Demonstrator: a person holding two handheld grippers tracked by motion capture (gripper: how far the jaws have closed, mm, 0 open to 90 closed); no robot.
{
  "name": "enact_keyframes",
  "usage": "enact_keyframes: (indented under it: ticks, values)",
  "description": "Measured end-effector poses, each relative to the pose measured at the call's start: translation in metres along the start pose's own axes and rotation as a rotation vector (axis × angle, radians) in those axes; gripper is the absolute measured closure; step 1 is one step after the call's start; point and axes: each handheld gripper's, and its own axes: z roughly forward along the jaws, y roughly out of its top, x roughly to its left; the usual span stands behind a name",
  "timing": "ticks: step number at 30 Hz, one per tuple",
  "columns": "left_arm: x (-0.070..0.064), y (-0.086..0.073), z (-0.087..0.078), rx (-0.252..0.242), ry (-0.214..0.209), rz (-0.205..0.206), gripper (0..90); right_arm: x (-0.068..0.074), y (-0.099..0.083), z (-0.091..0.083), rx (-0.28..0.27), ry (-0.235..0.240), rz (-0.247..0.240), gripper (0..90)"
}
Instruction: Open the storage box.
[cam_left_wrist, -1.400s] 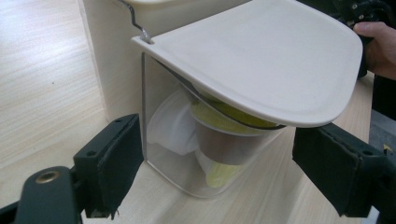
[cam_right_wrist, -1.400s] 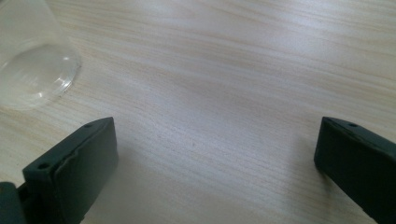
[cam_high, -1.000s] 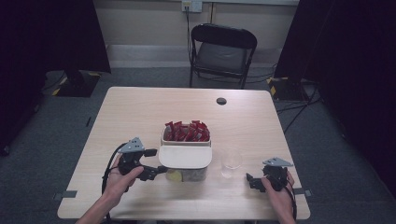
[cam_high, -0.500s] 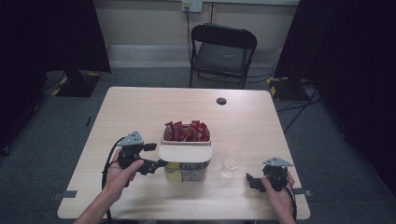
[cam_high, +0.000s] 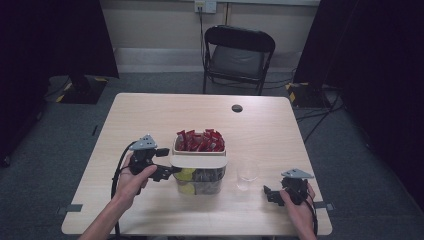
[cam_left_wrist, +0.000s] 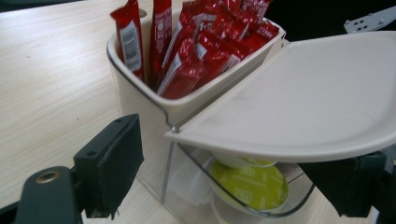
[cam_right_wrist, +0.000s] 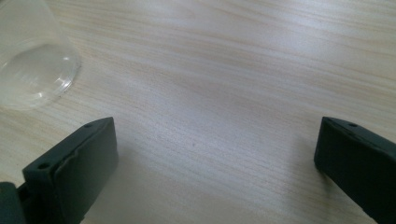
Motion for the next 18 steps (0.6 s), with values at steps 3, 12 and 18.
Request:
enact_keyframes:
  ticks: [3,12,18]
  values:
    - [0.0,0.005,0.0,-0.007,-0.004,-0.004,15.5,0.0,0.0,0.0,0.0,0.0,0.0,0.0]
    - [0.004,0.013,0.003,-0.012,-0.017,-0.012,15.3,0.0,0.0,0.0,0.0,0.0,0.0,0.0]
    - [0.007,0.019,0.004,-0.025,-0.029,-0.025,15.3,0.0,0.0,0.0,0.0,0.0,0.0,0.0]
